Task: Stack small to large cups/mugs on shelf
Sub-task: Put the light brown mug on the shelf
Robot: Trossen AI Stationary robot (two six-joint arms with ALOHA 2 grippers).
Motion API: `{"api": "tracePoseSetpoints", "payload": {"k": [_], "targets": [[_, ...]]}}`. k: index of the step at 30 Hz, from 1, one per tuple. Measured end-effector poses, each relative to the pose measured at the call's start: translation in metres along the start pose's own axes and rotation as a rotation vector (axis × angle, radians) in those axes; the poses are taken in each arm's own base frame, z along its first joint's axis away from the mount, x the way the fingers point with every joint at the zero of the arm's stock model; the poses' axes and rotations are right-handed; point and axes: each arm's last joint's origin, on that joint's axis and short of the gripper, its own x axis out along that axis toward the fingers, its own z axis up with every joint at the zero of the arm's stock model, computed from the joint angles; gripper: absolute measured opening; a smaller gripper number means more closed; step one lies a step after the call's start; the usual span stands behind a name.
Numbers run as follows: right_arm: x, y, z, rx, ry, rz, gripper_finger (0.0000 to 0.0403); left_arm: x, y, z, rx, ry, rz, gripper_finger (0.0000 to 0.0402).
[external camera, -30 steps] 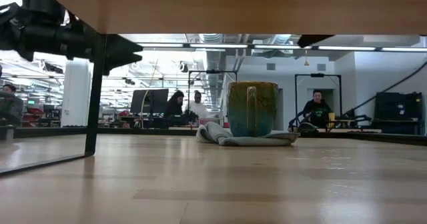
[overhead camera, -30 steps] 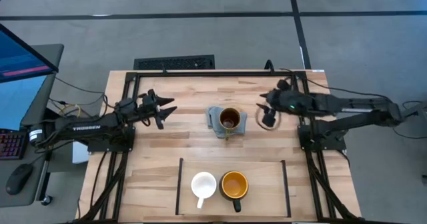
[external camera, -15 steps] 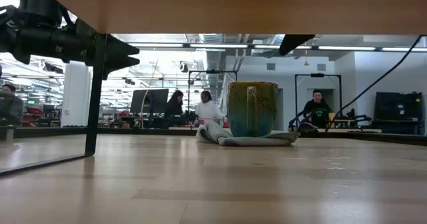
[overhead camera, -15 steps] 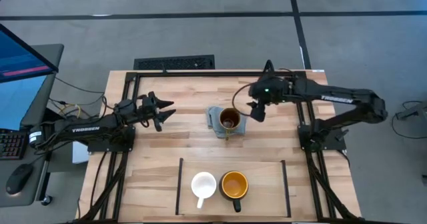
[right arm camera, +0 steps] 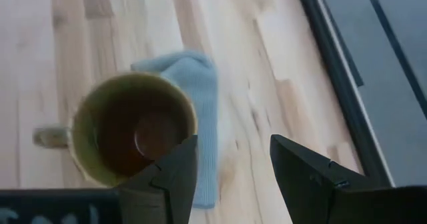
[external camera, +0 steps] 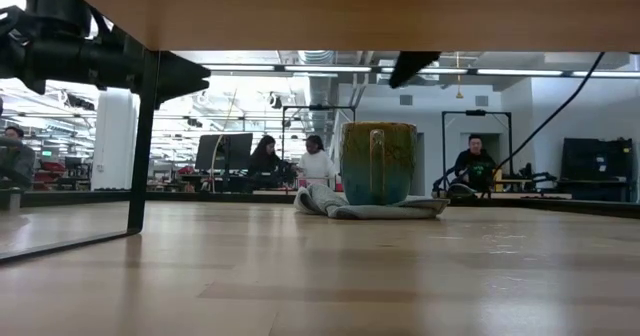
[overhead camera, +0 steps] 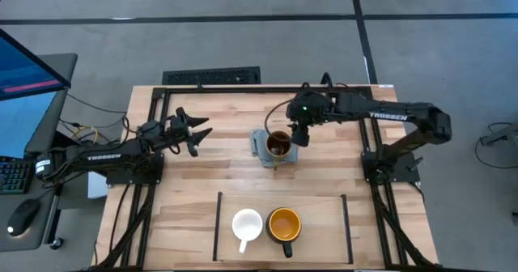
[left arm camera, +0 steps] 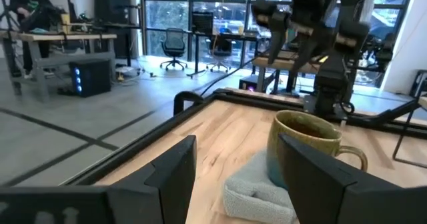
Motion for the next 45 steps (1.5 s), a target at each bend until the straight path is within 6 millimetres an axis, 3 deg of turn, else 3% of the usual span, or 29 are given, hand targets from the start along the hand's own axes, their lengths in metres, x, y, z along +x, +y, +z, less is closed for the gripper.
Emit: {"api": "tracePoseSetpoints", "payload": {"k": [8,14,23,41,45], "targets": [[0.002,0.013,0.028,-0.050,0.090,0.049,0.0210,0.000,0.001,-0.006,-0.028,0.065,0.008,0.0197],[0.017,0.019,0.030,-0.102,0.224,0.147,0.0210,0.000,0.001,-0.010,-0.053,0.102,0.012,0.0197],[0.030,0.020,0.032,-0.208,0.212,0.162,0.0210,-0.001,0.001,-0.012,-0.065,0.121,0.014,0.0197],[0.031,0.023,0.037,-0.084,0.173,0.198,0.0210,-0.001,0.001,-0.013,-0.060,0.134,0.015,0.0197],[0.044,0.027,0.034,-0.091,0.216,0.207,0.0210,-0.001,0.001,-0.013,-0.059,0.138,0.016,0.0197]]}}
